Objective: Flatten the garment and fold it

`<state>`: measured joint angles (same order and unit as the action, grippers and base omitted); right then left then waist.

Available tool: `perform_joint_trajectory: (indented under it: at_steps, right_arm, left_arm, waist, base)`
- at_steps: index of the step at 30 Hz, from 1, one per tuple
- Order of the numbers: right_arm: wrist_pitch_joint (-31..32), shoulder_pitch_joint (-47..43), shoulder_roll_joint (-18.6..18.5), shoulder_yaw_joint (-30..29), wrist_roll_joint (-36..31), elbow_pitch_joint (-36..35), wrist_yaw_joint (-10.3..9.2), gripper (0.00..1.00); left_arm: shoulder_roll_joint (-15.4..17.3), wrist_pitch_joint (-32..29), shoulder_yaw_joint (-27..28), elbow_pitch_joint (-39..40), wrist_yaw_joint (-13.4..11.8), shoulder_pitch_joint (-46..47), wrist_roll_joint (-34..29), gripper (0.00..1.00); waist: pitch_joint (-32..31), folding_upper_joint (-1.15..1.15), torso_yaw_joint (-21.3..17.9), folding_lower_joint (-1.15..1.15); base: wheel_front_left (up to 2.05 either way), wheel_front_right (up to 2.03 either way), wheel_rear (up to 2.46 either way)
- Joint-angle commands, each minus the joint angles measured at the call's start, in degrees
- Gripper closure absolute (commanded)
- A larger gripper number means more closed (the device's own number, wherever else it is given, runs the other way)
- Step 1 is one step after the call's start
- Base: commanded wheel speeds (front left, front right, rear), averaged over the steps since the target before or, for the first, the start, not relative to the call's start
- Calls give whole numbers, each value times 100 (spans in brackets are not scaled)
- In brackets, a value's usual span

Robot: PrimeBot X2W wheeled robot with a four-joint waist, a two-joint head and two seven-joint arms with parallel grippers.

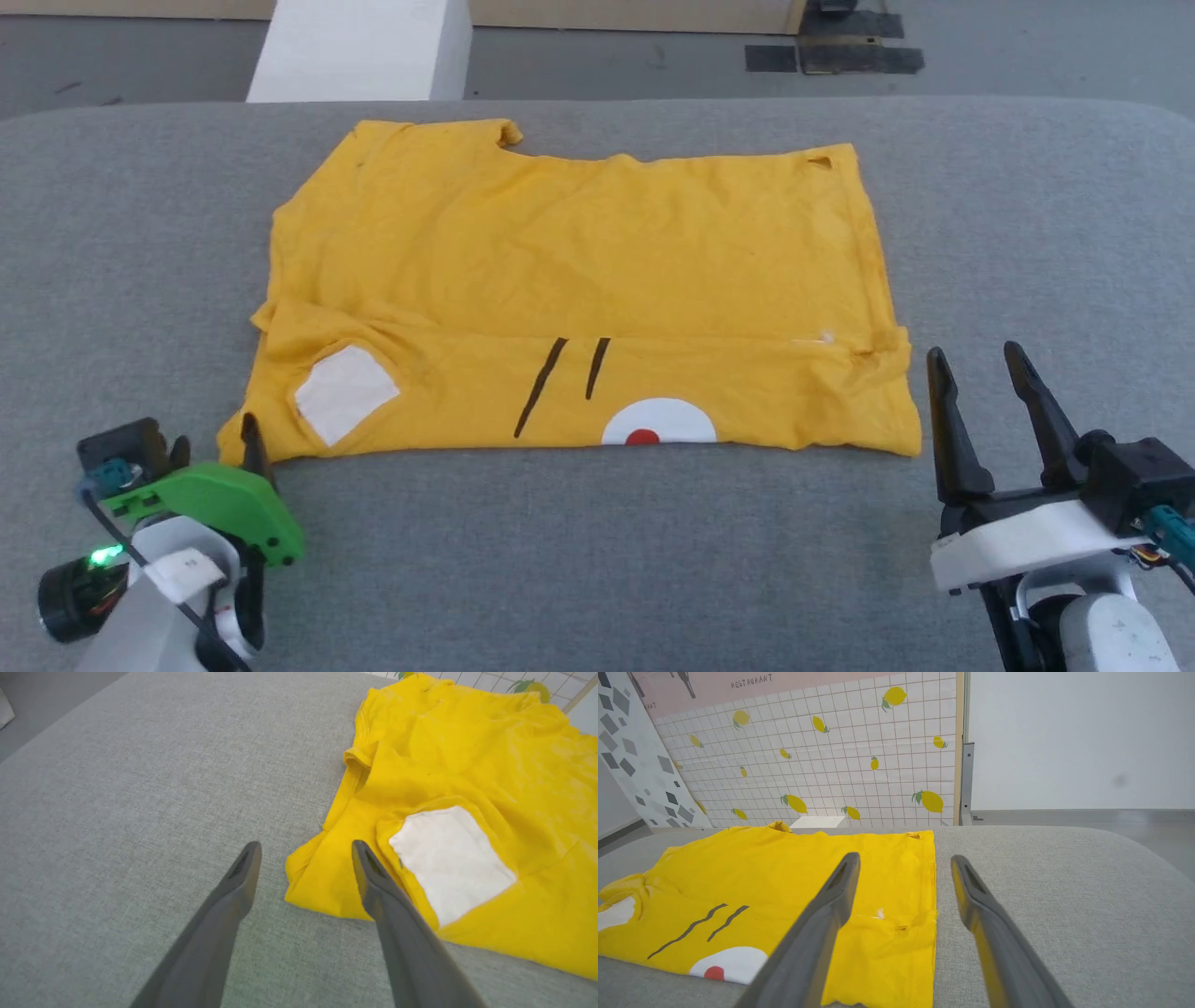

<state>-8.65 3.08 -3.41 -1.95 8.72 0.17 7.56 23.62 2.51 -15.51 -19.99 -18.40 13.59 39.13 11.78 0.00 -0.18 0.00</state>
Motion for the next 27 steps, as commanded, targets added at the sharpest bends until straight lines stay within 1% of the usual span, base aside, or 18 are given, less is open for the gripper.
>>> perform_joint_trajectory:
  at_steps: [1,6,9,11,12,13,15,16,20,22,24,25,27]
  right_arm:
    - [-54,-86,32,36,-57,-34,-8,0]
    - [-58,-141,50,166,60,-42,-8,0]
    - [-39,-121,51,207,114,-56,-8,0]
    - [2,-105,52,226,123,-59,-8,0]
    - [23,-99,52,236,119,-63,-8,0]
    - [45,-95,52,243,118,-70,-8,0]
    - [71,-85,52,235,93,-95,-8,0]
    - [73,-75,52,218,80,-108,-8,0]
    - [123,55,53,135,22,-51,-8,0]
    - [288,183,53,73,76,55,-8,0]
    - [756,340,53,-26,137,279,-8,0]
    - [1857,650,53,-58,136,648,-8,0]
    - [2561,872,53,-144,179,827,-8,0]
  left_arm:
    - [71,-164,73,-3,-58,-90,149,0]
    - [203,-1029,269,-192,-200,-104,604,0]
    - [238,-1544,294,-324,-184,-59,857,0]
    - [277,-1922,210,-409,-104,-55,971,0]
    - [285,-2098,161,-419,-40,-61,1031,55]
    - [289,-2300,107,-402,48,-76,1112,100]
    - [325,-2521,28,-322,170,-97,1181,100]
    - [337,-2524,27,-276,193,-99,1188,100]
    - [366,-2303,36,-147,216,-99,1097,100]
    - [344,-2145,66,-111,251,-85,1079,100]
    - [337,-2045,53,-104,295,-71,1045,100]
    - [328,-1942,16,-107,367,-28,999,100]
    - [315,-1890,-7,-110,410,21,977,100]
  waist:
    - [41,0,-149,0]
    - [103,0,-341,0]
    - [147,0,-415,0]
    - [167,0,-448,0]
    - [172,0,-458,0]
    - [176,0,-466,0]
    - [177,0,-460,0]
    - [177,0,-452,0]
    - [164,0,-378,0]
    - [159,0,-329,0]
    - [161,0,-283,0]
    - [186,0,-197,0]
    - [228,0,-140,0]
  base:
    - [0,0,0]
    - [0,0,0]
    - [0,0,0]
    - [0,0,0]
    - [0,0,0]
    - [0,0,0]
    - [0,0,0]
    - [0,0,0]
    - [0,0,0]
    - [0,0,0]
    - [0,0,0]
    - [0,0,0]
    - [0,0,0]
